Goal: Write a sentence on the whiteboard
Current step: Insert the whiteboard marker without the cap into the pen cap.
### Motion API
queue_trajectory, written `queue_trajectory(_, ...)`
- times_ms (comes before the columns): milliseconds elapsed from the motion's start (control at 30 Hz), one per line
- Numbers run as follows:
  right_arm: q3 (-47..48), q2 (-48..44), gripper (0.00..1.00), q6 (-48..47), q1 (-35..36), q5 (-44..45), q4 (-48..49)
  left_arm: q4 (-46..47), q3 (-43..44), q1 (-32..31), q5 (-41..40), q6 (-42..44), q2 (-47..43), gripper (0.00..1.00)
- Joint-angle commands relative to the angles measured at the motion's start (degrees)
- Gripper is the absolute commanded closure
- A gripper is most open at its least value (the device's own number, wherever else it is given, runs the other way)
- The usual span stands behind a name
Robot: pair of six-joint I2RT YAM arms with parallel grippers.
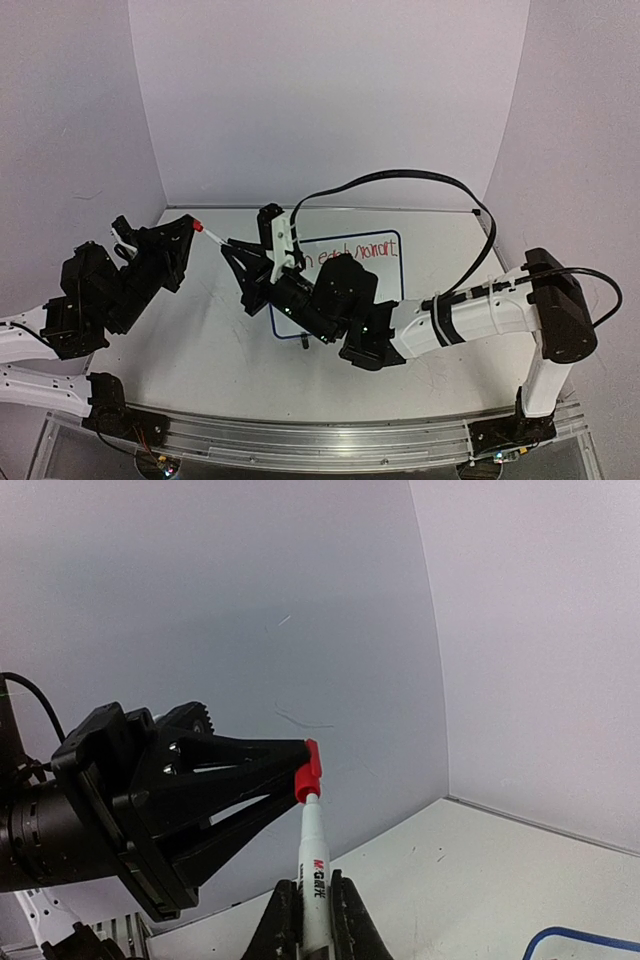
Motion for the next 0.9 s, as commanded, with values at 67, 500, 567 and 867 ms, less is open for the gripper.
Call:
queue_trajectory(67,3.7,1.5,1.00,0.3,0.1,-0.4,0.5,2.9,0.2,-0.2,1.3,-0.7,-0.7,1.00)
queue_trajectory(500,10.2,5.2,1.00,-0.6,-0.7,0.9,-0.5,5.2,-0.6,-0.2,5.9,-1.2,1.7,1.00)
queue_trajectory(567,11.4,5.7,1.00,-0.5,-1.1,0.4,-0.3,8.3,-1.9,-0.2,7.9,0.1,2.8,1.00)
queue_trajectory(867,10.4,2.0,1.00,6.3,-3.3,-6.1,1.7,23.4,-1.7,-0.3,23.7,13.4,12.3,1.00)
